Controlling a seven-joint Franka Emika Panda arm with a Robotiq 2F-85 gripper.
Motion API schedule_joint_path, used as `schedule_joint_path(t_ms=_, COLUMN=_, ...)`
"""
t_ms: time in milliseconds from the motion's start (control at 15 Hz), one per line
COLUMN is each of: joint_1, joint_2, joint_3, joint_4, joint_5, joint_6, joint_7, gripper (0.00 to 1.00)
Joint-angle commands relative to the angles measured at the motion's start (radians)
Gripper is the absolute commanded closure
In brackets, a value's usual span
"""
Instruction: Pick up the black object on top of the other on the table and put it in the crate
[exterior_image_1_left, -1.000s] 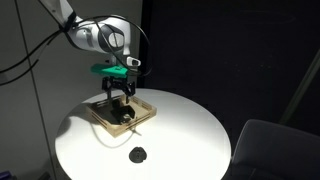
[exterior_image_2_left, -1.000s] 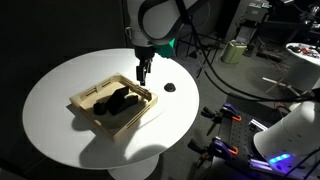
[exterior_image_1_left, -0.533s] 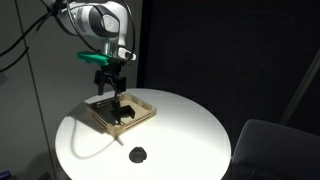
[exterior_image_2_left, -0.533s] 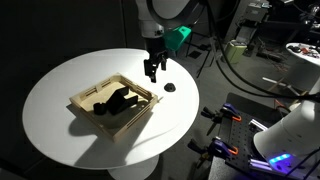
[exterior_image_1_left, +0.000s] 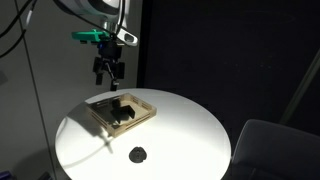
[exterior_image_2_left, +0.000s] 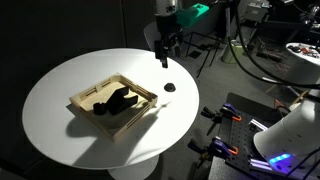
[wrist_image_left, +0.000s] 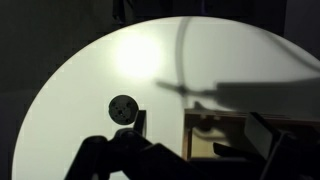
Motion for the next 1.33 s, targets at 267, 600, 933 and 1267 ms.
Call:
schedule_joint_path(t_ms=267, joint_1=-0.015, joint_2=-0.108, joint_3=-0.015, joint_4=-0.059, joint_5=-0.036, joint_6=0.08, joint_7=-0.02, gripper=0.0)
schedule_joint_path(t_ms=600, joint_1=-0.021, joint_2=-0.148, joint_3=-0.033, joint_4=-0.129, joint_5=0.014, joint_6=0.243, joint_7=-0.094, gripper=0.0)
schedule_joint_path(t_ms=933, joint_1=-0.027, joint_2=-0.156, joint_3=-0.053, joint_4=-0.154, joint_5=0.085, joint_6=0.307, joint_7=-0.183, gripper=0.0)
schedule_joint_path(t_ms=1267, joint_1=-0.03, joint_2=-0.129, joint_3=-0.048, joint_4=-0.131, joint_5=0.076, joint_6=0.292, joint_7=-0.172, gripper=0.0)
